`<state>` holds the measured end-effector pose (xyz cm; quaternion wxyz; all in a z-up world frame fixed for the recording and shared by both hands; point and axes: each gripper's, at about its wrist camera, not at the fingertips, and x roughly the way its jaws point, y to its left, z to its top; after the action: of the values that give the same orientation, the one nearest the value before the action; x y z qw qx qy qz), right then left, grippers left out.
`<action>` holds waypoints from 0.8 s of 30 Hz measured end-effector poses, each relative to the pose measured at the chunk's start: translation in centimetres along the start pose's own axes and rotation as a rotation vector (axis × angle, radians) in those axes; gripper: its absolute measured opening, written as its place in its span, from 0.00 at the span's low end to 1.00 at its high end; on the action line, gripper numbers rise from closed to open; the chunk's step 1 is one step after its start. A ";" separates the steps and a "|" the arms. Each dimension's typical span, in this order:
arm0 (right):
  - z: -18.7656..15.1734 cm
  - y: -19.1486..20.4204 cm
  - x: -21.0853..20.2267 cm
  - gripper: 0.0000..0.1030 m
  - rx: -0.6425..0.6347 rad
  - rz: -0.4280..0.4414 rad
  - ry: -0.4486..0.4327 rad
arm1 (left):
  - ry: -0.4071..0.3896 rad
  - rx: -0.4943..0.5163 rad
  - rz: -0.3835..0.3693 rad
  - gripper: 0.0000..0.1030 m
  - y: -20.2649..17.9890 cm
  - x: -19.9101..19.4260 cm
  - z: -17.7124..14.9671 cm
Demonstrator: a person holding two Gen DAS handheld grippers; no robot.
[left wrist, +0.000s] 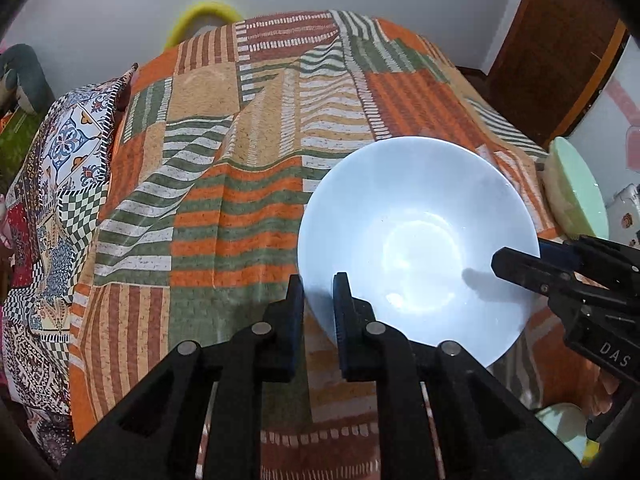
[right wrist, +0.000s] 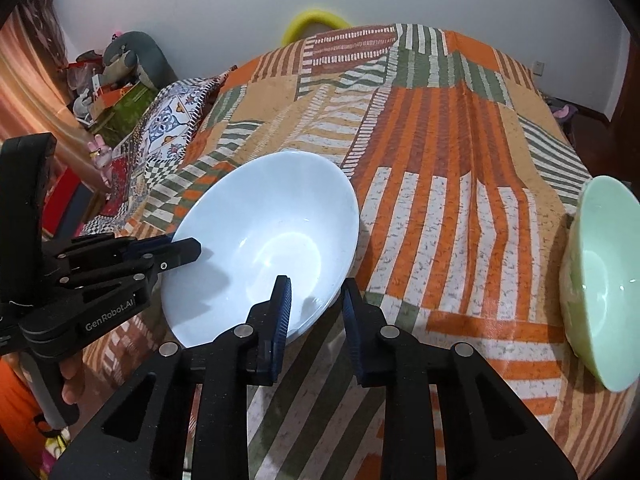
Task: Organize plates and bowls
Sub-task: 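Lift the white bowl with both grippers and lower it into the pink bowl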
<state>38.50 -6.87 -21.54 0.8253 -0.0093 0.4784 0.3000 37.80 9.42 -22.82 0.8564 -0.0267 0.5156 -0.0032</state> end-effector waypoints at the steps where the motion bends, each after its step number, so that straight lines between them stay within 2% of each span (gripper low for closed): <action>1: -0.1 0.1 -0.4 0.22 -0.001 0.001 -0.005 | -0.010 0.004 -0.001 0.13 -0.2 -0.7 -0.2; 8: -0.9 1.4 -4.5 0.22 -0.036 0.009 -0.051 | -0.070 0.029 -0.013 0.13 -1.4 -6.1 -1.9; 18: -3.0 4.5 -10.8 0.22 -0.067 0.041 -0.148 | -0.161 0.006 -0.015 0.13 -2.2 -14.7 -5.7; 24: -4.5 6.5 -13.0 0.22 -0.087 0.064 -0.186 | -0.195 -0.024 -0.016 0.13 -1.9 -18.7 -8.7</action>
<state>26.94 -9.26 -11.89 0.8549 -0.0016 0.3862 0.3462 21.46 7.80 -10.29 0.9021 -0.0412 0.4295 -0.0010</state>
